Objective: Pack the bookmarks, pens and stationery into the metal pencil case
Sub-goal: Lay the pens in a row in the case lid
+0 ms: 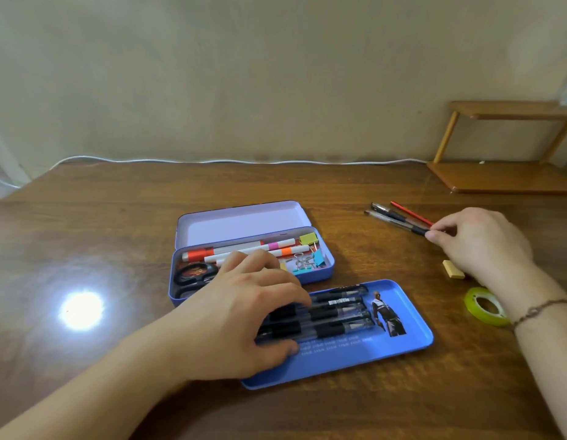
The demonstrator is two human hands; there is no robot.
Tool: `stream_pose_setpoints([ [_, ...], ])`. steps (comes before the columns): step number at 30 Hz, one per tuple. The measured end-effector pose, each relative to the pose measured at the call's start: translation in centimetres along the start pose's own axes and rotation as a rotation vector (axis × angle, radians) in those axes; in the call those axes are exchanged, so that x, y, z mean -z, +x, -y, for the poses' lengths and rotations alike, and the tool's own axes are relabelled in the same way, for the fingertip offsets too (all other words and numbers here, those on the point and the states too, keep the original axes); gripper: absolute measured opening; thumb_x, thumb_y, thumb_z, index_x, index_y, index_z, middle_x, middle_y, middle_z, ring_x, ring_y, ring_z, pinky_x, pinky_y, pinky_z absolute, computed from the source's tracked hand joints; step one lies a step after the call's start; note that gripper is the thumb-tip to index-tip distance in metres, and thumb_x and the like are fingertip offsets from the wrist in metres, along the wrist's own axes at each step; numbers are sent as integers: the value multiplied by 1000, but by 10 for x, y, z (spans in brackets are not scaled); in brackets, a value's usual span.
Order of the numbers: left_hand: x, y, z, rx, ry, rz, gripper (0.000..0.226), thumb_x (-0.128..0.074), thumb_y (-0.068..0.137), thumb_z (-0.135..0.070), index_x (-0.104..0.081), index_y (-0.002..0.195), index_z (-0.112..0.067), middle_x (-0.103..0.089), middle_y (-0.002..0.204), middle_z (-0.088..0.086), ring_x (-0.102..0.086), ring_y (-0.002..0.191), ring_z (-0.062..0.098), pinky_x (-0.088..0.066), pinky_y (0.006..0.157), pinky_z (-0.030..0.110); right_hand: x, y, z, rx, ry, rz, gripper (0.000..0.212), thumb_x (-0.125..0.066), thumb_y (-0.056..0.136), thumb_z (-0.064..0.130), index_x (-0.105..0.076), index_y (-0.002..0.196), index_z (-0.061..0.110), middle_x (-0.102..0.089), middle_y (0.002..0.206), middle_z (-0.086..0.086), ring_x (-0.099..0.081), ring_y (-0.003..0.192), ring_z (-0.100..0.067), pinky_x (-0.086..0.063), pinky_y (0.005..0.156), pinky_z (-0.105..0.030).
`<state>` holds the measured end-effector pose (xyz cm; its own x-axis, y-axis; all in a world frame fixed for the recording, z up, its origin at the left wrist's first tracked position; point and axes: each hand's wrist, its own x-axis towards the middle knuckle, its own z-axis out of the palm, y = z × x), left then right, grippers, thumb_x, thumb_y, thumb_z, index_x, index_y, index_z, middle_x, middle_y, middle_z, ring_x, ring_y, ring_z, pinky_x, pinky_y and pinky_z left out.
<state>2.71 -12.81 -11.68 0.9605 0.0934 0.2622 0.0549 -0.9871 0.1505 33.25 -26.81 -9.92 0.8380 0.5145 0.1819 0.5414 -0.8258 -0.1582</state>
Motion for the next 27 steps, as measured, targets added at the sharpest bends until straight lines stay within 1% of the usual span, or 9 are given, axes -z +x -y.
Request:
stream_pose_setpoints([
  [4,6,1,7,44,-107,-119,38,-61,84,-52,-61,119,-37,-58,120,-25,-46,117,5,-40,97,39,24,-14,2,274,306,-87,11,-65,88,34,-73,95,33,-67,92,3,-55,84,-18,-39,63,-30],
  [8,17,0,26,269,-219,-487,16,-56,87,-34,-63,101,-33,-64,103,-21,-55,97,5,-41,85,21,51,-54,27,715,577,258,6,-70,71,40,-74,76,40,-70,84,12,-63,84,-12,-47,71,-28],
  [10,24,1,28,346,-376,-594,13,-55,87,-33,-65,95,-31,-69,94,-15,-57,84,6,-41,74,18,49,-68,39,830,647,290,10,-68,77,44,-74,81,36,-69,87,10,-64,85,-16,-49,71,-31],
  [12,30,2,22,323,-643,-517,25,-55,89,-36,-69,100,-20,-74,92,-4,-60,78,17,-48,71,26,43,-78,52,903,707,222,8,-66,87,42,-70,85,35,-66,90,9,-62,83,-18,-50,69,-31],
  [15,34,1,10,282,-1041,-200,29,-64,90,-31,-71,109,-11,-76,94,7,-64,76,14,-50,71,21,33,-94,66,1048,734,33,10,-68,84,22,-73,92,26,-62,91,10,-61,83,-12,-44,71,-14],
  [18,31,0,5,252,-1472,103,50,-74,84,-33,-62,129,-14,-70,105,21,-69,79,24,-51,76,37,23,-111,77,1182,733,-135,13,-67,87,6,-75,96,6,-60,96,-7,-63,84,-15,-51,73,-25],
  [23,35,2,1,254,-1648,64,57,-81,74,-13,-62,128,-14,-66,101,23,-70,75,30,-58,69,33,23,-125,86,1129,826,-208,14,-69,88,9,-75,100,6,-62,104,-11,-62,96,-19,-52,81,-27],
  [25,38,3,-1,324,-1614,-108,55,-84,66,-13,-68,118,-16,-71,88,12,-72,68,27,-60,65,31,30,-128,86,992,910,-180,19,-69,88,23,-71,105,14,-63,104,-1,-63,94,-15,-53,76,-24],
  [27,38,6,-3,381,-1490,-341,53,-89,58,-12,-70,108,-18,-70,81,9,-73,68,29,-60,63,32,39,-130,85,855,1002,-3,20,-65,86,41,-72,97,25,-68,89,8,-64,79,-16,-52,61,-24],
])
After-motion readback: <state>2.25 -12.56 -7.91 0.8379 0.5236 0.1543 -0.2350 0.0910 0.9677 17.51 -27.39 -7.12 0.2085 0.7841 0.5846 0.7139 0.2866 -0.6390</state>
